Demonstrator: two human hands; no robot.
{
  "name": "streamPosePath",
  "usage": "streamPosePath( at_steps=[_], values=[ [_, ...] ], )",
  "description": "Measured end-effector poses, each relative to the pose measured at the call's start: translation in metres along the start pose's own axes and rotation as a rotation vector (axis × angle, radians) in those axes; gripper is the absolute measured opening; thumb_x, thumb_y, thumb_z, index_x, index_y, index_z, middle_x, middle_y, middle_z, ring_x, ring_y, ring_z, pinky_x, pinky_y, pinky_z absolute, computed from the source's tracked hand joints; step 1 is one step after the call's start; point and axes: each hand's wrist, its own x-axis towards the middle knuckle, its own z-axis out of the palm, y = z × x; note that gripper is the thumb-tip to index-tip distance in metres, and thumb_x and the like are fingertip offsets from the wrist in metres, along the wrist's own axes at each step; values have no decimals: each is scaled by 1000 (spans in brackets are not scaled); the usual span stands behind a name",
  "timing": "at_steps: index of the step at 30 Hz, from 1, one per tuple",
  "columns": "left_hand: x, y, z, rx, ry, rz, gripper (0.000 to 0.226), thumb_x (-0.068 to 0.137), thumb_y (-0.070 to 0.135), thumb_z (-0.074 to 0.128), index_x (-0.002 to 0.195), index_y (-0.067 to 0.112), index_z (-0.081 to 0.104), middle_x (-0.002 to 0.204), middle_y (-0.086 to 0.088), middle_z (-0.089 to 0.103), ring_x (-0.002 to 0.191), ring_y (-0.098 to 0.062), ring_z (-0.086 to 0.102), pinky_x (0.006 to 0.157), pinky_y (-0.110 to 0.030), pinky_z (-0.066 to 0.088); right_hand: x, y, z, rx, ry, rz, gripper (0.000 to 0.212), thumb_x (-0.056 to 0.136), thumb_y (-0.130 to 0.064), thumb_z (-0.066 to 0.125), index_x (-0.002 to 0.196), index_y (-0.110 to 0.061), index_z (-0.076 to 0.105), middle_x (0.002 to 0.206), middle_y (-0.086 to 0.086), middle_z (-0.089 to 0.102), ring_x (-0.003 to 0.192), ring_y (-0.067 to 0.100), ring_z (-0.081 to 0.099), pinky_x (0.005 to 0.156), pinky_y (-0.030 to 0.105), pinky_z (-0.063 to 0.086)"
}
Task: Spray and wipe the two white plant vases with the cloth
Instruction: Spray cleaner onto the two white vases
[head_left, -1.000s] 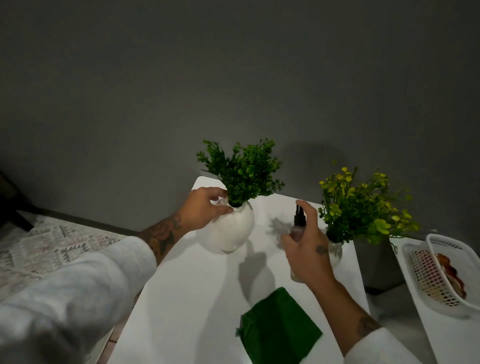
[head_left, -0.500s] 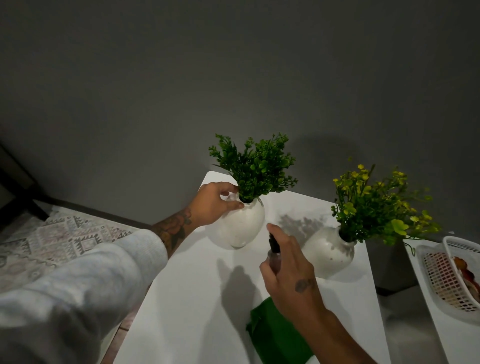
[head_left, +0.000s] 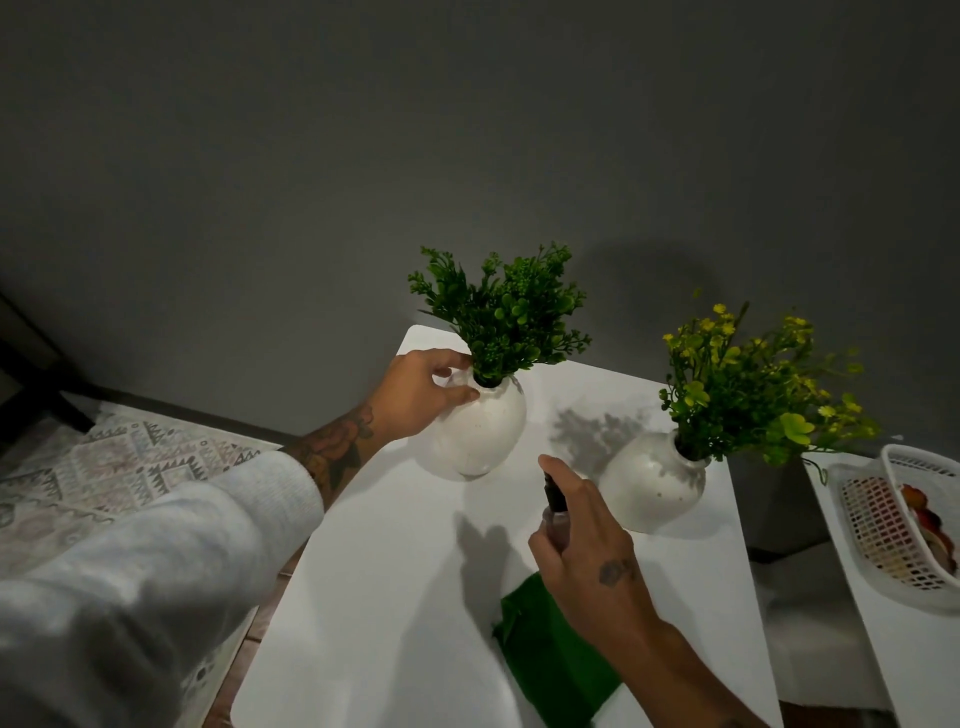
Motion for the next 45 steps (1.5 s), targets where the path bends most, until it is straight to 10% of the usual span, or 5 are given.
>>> streamPosePath(
  at_steps=[9, 22, 28, 40, 45],
  values=[
    [-40, -29, -1, -50, 57, -86, 36, 77, 33, 78, 111, 24, 68, 114, 11, 66, 104, -8, 59, 89, -24, 45, 4, 14, -2, 365, -285, 212, 81, 79, -25, 63, 131, -65, 15, 102, -15, 56, 87, -3, 59, 72, 21, 47],
    [-157, -61, -11, -96, -158, -176, 35, 73, 44, 77, 106, 44, 68, 107, 28, 66, 103, 5, 62, 96, -31, 50, 18, -35, 68, 250, -566, 15, 52, 73, -33, 83, 113, -40, 52, 107, -18, 62, 97, -2, 58, 77, 9, 44],
    [-196, -83, -21, -157, -75, -257, 37, 74, 45, 75, 110, 42, 66, 108, 24, 68, 103, -3, 64, 96, -36, 52, 18, -67, 94, 52, -617, -39, 49, 75, -35, 81, 118, -27, 59, 114, 3, 58, 100, 20, 58, 86, 30, 50],
    [-236, -105, -27, -109, 100, -186, 40, 73, 9, 80, 112, 8, 69, 101, -5, 73, 90, -10, 71, 86, -28, 56, 13, -93, 125, 232, -806, 35, 26, 81, -18, 76, 106, -11, 69, 70, -18, 55, 57, -7, 61, 45, 3, 42],
    [-237, -108, -24, -85, 82, -179, 46, 72, 6, 80, 115, 5, 67, 101, -8, 73, 89, -11, 70, 85, -24, 56, 6, -85, 132, 240, -750, -42, 34, 83, -20, 74, 115, -21, 62, 80, -21, 55, 70, -15, 59, 49, 2, 41]
  ],
)
